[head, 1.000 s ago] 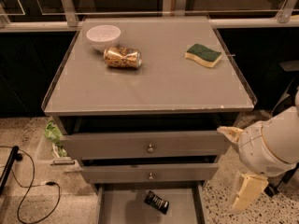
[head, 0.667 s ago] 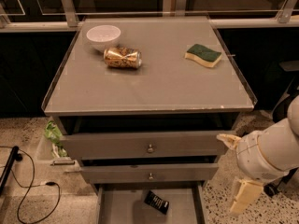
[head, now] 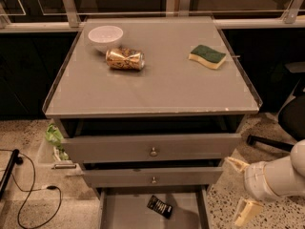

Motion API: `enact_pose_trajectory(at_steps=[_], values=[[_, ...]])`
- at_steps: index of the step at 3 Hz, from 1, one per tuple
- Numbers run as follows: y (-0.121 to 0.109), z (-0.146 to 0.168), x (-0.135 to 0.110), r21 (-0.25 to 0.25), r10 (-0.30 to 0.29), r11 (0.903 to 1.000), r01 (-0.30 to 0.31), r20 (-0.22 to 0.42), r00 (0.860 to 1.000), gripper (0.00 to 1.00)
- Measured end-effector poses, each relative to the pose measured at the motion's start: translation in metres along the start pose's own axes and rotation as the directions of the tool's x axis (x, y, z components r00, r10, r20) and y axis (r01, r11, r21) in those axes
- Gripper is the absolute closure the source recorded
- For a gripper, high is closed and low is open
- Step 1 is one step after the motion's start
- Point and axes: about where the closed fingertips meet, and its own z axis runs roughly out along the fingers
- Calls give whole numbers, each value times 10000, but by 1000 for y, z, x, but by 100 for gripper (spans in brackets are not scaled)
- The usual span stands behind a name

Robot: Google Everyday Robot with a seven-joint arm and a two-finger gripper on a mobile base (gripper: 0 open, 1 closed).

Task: Pick rxbar chocolate from bottom drawer and place on counter

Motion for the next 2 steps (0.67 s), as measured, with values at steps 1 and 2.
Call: enact_pose_trajectory(at_steps=[1,2], values=[[6,18,7,-289,-183,9994,188,183,9997,0],[5,17,7,-270,-174,9995,178,169,9997,0]])
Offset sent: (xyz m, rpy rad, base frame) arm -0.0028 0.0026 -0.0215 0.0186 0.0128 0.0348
